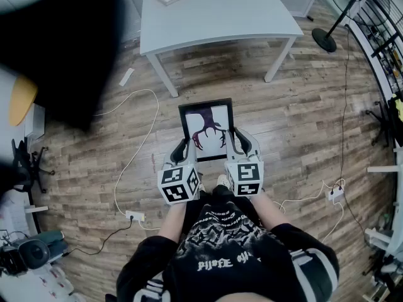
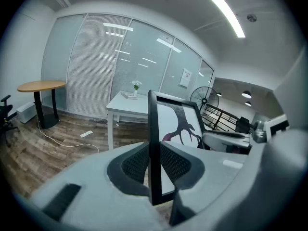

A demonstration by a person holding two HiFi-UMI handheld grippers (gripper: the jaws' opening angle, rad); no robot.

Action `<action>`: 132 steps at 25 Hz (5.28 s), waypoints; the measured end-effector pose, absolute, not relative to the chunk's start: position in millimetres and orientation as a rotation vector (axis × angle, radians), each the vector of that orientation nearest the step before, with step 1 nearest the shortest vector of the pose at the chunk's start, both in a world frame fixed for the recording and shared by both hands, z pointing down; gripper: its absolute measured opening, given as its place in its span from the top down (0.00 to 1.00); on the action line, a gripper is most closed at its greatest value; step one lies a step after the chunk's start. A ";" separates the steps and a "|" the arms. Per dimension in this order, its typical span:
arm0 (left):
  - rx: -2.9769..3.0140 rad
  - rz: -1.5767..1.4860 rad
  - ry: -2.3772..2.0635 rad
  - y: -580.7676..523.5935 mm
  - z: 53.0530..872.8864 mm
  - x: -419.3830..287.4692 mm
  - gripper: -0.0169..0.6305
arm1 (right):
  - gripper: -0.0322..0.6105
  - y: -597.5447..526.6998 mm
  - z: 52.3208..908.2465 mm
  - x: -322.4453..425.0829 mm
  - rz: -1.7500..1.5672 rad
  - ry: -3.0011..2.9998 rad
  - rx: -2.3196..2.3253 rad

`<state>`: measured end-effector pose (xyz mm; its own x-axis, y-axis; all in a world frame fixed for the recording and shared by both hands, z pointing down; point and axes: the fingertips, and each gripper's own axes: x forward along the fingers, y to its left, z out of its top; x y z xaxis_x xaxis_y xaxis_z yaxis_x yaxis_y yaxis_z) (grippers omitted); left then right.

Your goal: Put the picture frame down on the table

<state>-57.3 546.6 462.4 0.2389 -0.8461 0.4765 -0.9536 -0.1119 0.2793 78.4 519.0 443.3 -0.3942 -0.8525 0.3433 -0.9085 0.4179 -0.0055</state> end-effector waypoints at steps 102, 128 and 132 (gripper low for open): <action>1.990 0.318 -1.652 -7.8 466.5 -14.5 0.85 | 0.84 -35.5 451.1 122.4 0.378 -2.447 1.534; 2.120 0.306 -1.432 -222.5 461.2 -74.0 0.85 | 0.84 -229.1 437.5 63.0 0.369 -2.244 1.703; 2.123 0.313 -1.396 -232.0 463.1 -76.3 0.85 | 0.84 -237.8 441.1 60.7 0.386 -2.214 1.703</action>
